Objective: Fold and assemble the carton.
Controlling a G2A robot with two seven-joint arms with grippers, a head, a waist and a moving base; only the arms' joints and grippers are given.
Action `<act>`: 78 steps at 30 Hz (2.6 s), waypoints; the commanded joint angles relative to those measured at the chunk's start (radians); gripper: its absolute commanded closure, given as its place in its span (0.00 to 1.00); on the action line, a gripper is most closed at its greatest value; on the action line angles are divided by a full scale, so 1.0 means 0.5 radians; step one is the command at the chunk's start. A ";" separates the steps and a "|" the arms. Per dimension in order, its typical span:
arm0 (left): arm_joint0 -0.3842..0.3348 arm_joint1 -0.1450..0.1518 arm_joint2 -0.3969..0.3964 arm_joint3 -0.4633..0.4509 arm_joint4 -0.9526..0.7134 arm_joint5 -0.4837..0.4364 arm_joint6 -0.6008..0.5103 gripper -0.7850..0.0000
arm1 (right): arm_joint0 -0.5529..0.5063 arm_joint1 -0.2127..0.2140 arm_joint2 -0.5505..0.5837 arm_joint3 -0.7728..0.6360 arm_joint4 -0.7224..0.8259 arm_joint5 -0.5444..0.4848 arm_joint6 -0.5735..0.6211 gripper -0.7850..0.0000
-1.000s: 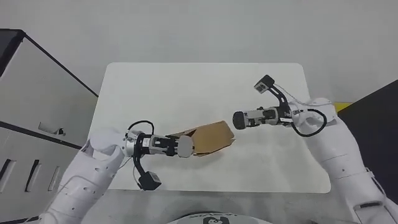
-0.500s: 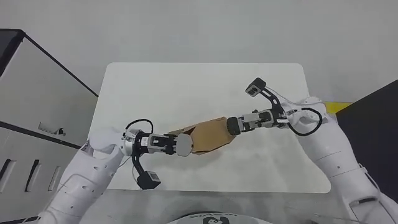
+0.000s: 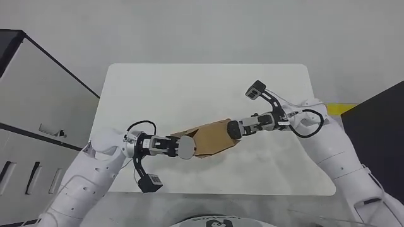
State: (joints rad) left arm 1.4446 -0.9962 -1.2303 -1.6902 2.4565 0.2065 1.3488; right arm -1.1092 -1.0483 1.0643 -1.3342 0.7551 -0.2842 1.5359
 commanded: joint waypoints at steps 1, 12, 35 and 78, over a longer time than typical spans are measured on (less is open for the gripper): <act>0.000 0.002 0.000 0.003 -0.007 0.006 0.005 1.00 | 0.002 0.001 -0.012 0.003 0.010 0.000 0.000 0.13; 0.019 0.018 0.004 -0.003 -0.023 0.046 0.042 1.00 | 0.024 0.002 -0.092 0.035 0.030 0.000 0.000 0.32; 0.010 0.043 0.030 -0.019 -0.025 0.060 0.031 1.00 | 0.121 0.014 -0.261 0.090 0.031 0.000 0.000 0.71; -0.186 0.041 0.232 0.120 -0.003 0.032 -0.025 0.73 | 0.231 -0.026 -0.404 0.161 0.087 -0.001 0.000 1.00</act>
State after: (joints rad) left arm 1.3531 -0.9759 -1.1161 -1.6306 2.4569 0.2238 1.3350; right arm -0.9927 -1.0608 0.8608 -1.2546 0.7973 -0.2843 1.5359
